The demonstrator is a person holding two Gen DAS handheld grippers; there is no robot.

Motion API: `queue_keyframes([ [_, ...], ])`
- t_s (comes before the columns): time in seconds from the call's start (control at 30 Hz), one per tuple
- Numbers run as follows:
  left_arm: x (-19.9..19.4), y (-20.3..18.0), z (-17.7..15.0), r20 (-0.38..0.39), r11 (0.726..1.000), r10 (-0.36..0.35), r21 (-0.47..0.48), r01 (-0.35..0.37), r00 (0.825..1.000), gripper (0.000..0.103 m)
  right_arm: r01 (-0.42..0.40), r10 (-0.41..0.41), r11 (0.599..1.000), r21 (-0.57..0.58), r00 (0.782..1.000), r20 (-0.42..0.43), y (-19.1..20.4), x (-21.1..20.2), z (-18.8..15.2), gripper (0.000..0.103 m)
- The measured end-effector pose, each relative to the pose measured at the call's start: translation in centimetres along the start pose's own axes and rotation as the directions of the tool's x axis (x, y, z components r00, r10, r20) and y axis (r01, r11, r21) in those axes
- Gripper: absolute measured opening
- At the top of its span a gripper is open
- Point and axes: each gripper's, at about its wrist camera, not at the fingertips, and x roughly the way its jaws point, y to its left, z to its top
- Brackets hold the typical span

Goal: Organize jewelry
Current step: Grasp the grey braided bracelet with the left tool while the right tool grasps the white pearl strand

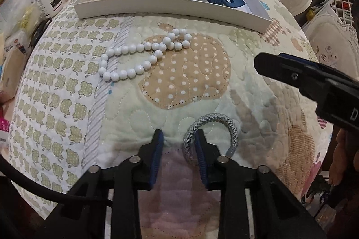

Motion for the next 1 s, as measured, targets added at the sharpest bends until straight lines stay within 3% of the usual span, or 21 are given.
queue_keyframes([
  [0.23,0.0,0.2,0.1,-0.002,1.000,0.014,0.011,-0.014,1.000,0.021,-0.008,0.008,1.000,-0.006,1.000,-0.006,0.2,0.8,0.7,0.063],
  [0.43,-0.1,0.2,0.0,0.002,0.999,0.034,0.014,-0.034,0.999,0.007,-0.008,0.008,1.000,-0.014,1.000,-0.011,0.5,1.4,1.2,0.063],
  [0.7,-1.8,2.3,-0.2,0.036,0.998,0.066,-0.021,-0.065,0.997,0.006,-0.025,0.025,0.999,-0.035,0.999,-0.022,1.4,2.9,2.2,0.064],
  [1.0,-3.6,7.2,0.2,0.057,0.989,0.083,-0.126,-0.075,0.995,0.006,-0.051,0.047,0.990,-0.133,0.998,-0.034,4.1,6.0,4.4,0.063],
])
